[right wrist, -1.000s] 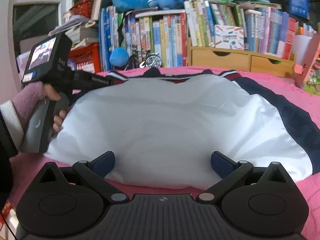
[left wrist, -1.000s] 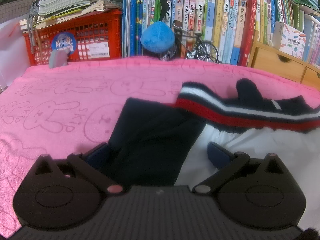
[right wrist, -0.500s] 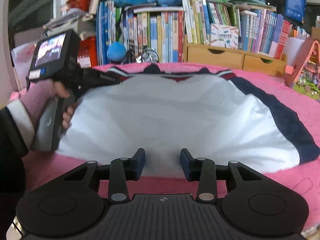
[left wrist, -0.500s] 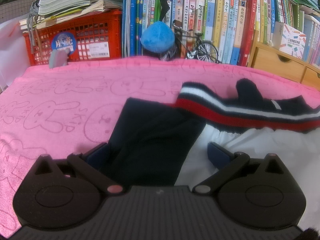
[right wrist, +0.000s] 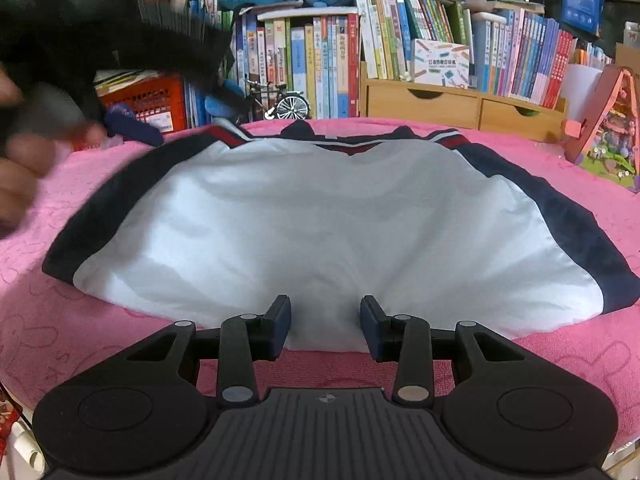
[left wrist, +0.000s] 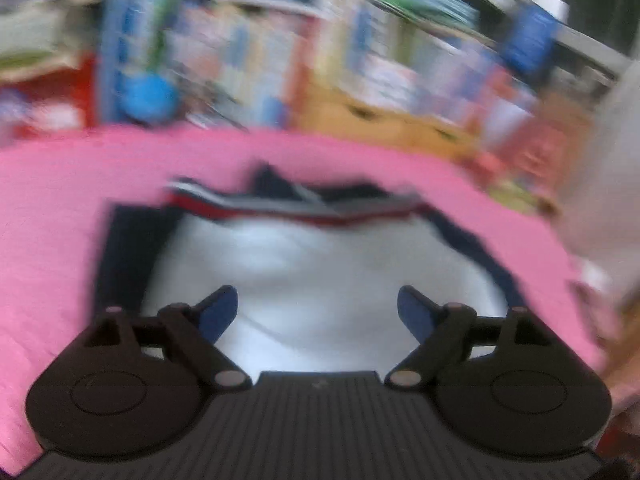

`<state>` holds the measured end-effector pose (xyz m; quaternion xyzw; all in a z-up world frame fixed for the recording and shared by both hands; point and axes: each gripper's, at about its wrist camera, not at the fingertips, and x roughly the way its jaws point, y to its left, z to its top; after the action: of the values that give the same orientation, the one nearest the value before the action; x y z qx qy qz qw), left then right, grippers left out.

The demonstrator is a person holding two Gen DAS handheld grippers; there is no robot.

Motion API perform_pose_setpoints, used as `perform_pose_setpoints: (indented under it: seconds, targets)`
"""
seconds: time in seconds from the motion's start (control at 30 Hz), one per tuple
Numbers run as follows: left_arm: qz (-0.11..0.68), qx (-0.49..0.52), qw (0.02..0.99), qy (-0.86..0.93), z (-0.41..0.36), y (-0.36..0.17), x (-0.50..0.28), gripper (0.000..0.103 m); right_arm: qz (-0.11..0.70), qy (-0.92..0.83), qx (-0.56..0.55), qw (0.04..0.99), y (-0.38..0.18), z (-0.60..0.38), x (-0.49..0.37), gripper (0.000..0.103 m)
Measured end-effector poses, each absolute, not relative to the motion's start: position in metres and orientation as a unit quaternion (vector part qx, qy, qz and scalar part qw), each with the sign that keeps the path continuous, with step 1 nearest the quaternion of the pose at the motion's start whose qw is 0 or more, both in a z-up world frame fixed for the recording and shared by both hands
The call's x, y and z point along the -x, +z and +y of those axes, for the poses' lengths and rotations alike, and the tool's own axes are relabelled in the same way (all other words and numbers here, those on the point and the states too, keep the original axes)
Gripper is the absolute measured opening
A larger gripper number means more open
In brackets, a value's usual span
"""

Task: Fold clothes
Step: 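Smooth the white lining flat with the left gripper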

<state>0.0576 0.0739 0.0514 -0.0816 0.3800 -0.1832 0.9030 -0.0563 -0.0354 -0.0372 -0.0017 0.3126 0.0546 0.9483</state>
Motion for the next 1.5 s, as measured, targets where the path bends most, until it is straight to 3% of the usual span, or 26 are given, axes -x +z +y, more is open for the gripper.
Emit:
perform_pose_setpoints:
  seconds: [0.17, 0.3, 0.47, 0.63, 0.97, 1.2, 1.33, 1.5]
  targets:
    - [0.515, 0.067, 0.828, -0.212, 0.025, 0.034, -0.053, 0.087, 0.31, 0.06, -0.001, 0.949, -0.038, -0.038, 0.058, 0.039]
    - [0.565, 0.046, 0.805, -0.177, 0.002, 0.012, -0.065, 0.07, 0.307, 0.063, -0.004, 0.95, -0.038, -0.039, 0.059, 0.039]
    - [0.595, 0.049, 0.789, -0.148, -0.008, -0.007, -0.08, 0.063, 0.303, 0.067, -0.005, 0.951, -0.039, -0.041, 0.061, 0.039]
    - [0.568, 0.005, 0.816, -0.106, -0.022, -0.011, -0.092, 0.056, 0.302, 0.069, -0.005, 0.951, -0.039, -0.043, 0.061, 0.039]
    - [0.511, -0.052, 0.856, -0.068, -0.04, -0.019, -0.118, 0.057, 0.299, 0.073, -0.009, 0.952, -0.039, -0.046, 0.061, 0.039]
    - [0.459, -0.035, 0.887, -0.034, -0.045, -0.025, -0.184, 0.039, 0.295, 0.074, -0.009, 0.953, -0.041, -0.048, 0.063, 0.039]
    - [0.47, 0.025, 0.881, -0.035, -0.029, -0.014, -0.197, 0.029, 0.293, 0.078, -0.01, 0.953, -0.042, -0.05, 0.064, 0.039]
    - [0.503, 0.035, 0.859, -0.094, -0.017, 0.012, -0.152, 0.028, 0.292, 0.08, -0.013, 0.953, -0.042, -0.051, 0.066, 0.039]
